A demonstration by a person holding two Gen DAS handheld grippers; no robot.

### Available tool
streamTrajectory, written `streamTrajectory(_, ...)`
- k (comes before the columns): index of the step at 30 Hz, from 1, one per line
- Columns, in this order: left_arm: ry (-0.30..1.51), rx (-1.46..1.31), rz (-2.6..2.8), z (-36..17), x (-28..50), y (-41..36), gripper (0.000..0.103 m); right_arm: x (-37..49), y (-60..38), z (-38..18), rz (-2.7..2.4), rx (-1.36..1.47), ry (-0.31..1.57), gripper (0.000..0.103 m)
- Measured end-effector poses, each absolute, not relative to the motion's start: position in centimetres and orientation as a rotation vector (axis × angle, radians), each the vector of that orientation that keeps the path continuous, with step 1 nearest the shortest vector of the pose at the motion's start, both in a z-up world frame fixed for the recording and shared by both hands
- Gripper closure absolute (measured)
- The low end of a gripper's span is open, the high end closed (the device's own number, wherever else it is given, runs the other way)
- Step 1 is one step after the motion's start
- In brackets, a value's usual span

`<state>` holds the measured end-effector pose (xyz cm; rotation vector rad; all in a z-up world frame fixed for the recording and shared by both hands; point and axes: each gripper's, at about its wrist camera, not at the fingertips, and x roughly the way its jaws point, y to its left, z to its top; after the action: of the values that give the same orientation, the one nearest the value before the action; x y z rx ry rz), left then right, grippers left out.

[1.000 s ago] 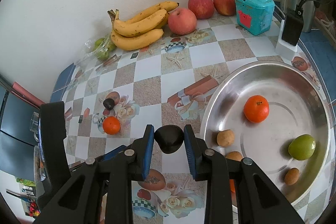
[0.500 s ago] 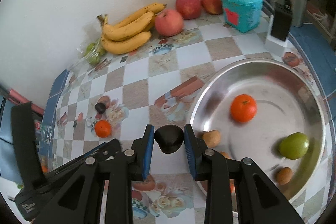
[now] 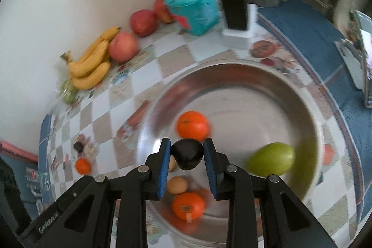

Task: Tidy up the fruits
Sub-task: 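Carry both dark purple fruits toward the steel bowl with both grippers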

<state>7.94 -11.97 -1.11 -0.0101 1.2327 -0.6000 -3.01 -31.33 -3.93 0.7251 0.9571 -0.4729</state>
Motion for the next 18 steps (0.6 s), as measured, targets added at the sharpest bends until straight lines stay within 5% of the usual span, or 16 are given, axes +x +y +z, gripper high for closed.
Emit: streamTrajectory(18, 1.203, 0.175, -0.760, -2.8, 3.4, -18.5, 0.077, -3.4, -32.5, -5.8, -0.496, 0.760, 1.016, 0.073)
